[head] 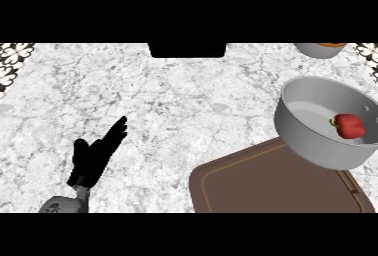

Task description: Pick the bell pepper from the tray and place it in the pot

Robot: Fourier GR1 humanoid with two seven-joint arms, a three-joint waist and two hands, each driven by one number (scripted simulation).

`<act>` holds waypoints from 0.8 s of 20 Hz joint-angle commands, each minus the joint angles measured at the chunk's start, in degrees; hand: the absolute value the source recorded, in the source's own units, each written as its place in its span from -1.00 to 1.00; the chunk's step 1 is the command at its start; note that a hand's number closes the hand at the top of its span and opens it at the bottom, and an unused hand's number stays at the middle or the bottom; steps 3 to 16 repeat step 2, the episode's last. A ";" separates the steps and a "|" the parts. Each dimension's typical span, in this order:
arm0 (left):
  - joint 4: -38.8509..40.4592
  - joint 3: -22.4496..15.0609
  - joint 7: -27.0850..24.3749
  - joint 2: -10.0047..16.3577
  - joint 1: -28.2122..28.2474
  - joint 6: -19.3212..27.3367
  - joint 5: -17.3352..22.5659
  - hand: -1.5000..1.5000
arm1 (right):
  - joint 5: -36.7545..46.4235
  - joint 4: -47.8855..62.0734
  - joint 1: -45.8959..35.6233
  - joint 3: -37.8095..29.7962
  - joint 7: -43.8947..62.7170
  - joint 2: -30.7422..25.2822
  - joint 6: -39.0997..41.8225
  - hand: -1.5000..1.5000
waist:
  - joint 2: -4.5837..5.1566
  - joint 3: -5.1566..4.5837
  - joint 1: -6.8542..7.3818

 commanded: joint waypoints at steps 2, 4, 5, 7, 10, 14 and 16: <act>0.33 0.23 1.52 0.01 -1.51 -0.85 -0.15 0.00 | -4.13 15.44 -2.44 -7.18 -6.99 -3.19 9.11 -1.00 | 0.43 0.09 0.95; 0.33 0.23 1.52 0.01 -1.51 -0.85 -0.15 0.00 | -4.13 15.44 -2.44 -7.18 -6.99 -3.19 9.11 -1.00 | 0.43 0.09 0.95; 0.33 0.23 1.52 0.01 -1.51 -0.85 -0.15 0.00 | -4.13 15.44 -2.44 -7.18 -6.99 -3.19 9.11 -1.00 | 0.43 0.09 0.95; 0.33 0.23 1.52 0.01 -1.51 -0.85 -0.15 0.00 | -4.13 15.44 -2.44 -7.18 -6.99 -3.19 9.11 -1.00 | 0.43 0.09 0.95; 0.33 0.23 1.52 0.01 -1.51 -0.85 -0.15 0.00 | -4.13 15.44 -2.44 -7.18 -6.99 -3.19 9.11 -1.00 | 0.43 0.09 0.95; 0.33 0.23 1.52 0.01 -1.51 -0.85 -0.15 0.00 | -4.13 15.44 -2.44 -7.18 -6.99 -3.19 9.11 -1.00 | 0.43 0.09 0.95; 0.33 0.23 1.52 0.01 -1.51 -0.85 -0.15 0.00 | -4.13 15.44 -2.44 -7.18 -6.99 -3.19 9.11 -1.00 | 0.43 0.09 0.95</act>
